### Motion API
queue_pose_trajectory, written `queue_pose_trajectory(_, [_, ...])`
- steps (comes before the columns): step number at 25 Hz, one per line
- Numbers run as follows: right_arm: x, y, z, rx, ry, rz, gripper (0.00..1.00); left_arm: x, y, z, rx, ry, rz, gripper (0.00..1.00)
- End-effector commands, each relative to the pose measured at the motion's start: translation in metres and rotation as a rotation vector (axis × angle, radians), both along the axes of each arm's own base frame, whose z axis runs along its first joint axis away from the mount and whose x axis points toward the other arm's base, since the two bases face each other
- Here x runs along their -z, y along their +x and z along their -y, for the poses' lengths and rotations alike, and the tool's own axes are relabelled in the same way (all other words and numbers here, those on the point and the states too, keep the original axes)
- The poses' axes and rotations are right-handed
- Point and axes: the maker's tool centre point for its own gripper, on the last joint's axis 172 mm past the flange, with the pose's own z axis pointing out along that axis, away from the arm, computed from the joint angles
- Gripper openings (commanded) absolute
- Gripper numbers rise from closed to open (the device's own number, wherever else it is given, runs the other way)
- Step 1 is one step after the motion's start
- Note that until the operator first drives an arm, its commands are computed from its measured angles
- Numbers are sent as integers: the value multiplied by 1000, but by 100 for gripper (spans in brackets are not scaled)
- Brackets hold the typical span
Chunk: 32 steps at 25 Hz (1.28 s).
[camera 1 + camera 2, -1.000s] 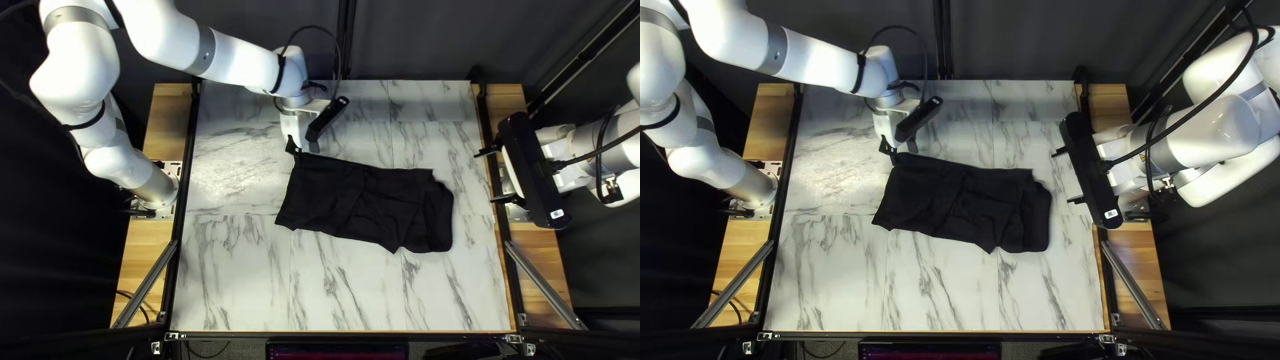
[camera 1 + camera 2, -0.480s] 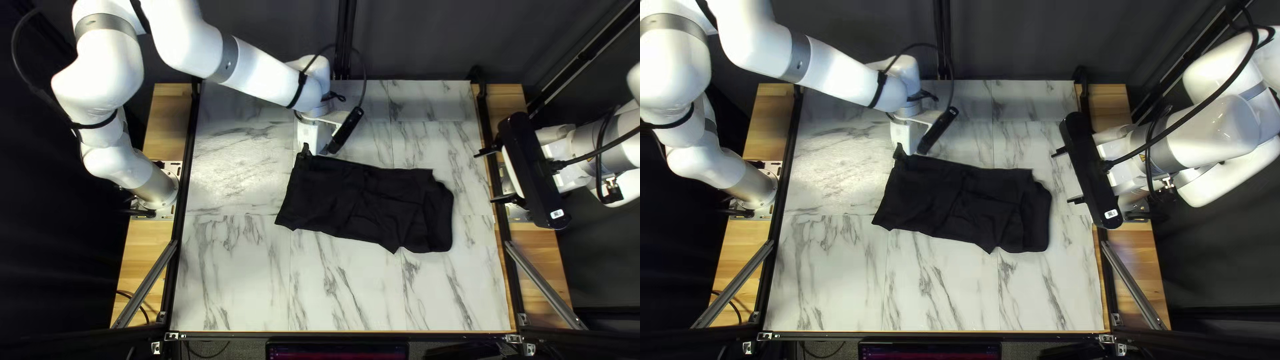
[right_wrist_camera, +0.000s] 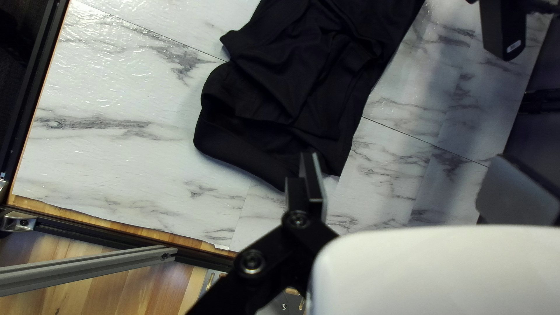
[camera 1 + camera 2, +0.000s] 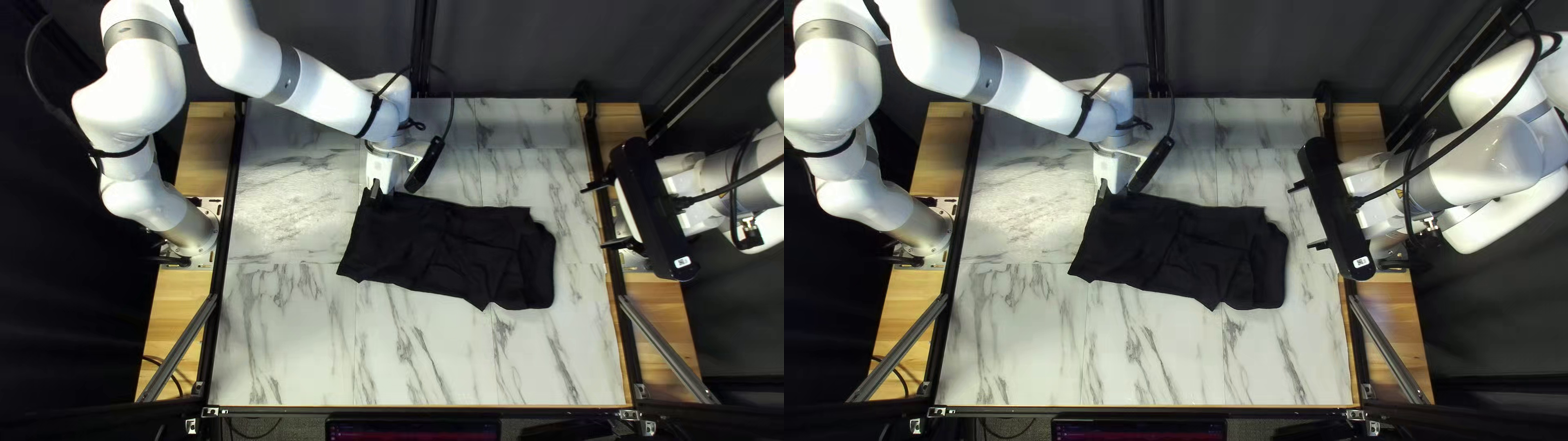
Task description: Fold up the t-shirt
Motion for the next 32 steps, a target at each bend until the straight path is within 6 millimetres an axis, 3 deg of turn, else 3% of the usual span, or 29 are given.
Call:
queue_pose_trajectory(1, [0,0,0,0,0,0,100,-14,-4,1,0,13,-3,0])
queue_pose_trajectory(10, [0,0,0,0,0,0,100,-28,-14,-3,15,22,-20,2])
queue_pose_trajectory(32, [0,0,0,0,0,0,100,-24,-62,-32,-77,41,17,3])
